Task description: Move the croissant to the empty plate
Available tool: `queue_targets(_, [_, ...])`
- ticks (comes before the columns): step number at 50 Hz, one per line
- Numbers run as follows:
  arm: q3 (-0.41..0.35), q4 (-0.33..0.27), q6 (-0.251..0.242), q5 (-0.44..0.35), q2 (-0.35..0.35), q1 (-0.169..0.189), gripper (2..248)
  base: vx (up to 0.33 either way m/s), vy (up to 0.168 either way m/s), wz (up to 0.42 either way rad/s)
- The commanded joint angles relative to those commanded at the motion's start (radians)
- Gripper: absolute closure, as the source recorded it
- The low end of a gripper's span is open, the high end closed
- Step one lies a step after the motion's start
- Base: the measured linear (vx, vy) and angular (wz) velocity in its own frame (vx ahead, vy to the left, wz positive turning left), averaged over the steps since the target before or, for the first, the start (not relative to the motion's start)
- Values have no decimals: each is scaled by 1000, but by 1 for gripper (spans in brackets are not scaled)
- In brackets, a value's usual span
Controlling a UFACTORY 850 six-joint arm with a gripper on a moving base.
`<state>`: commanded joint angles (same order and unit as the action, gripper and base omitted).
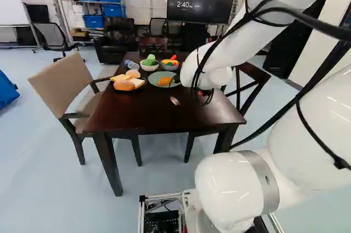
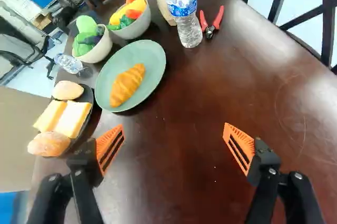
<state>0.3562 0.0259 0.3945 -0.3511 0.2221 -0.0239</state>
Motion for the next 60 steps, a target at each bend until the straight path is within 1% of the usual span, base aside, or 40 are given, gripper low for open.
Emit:
queue_targets(13, [-69, -7, -102, -135, 15, 6, 3, 0, 0, 0])
queue_targets(34, [-157, -15, -231, -305, 33, 14, 3, 0, 0, 0])
queue_targets(50, [-207, -20, -304, -402, 44, 18, 3, 0, 0, 0])
queue_targets(60, [-231, -22, -338, -448, 49, 20, 3, 0, 0, 0])
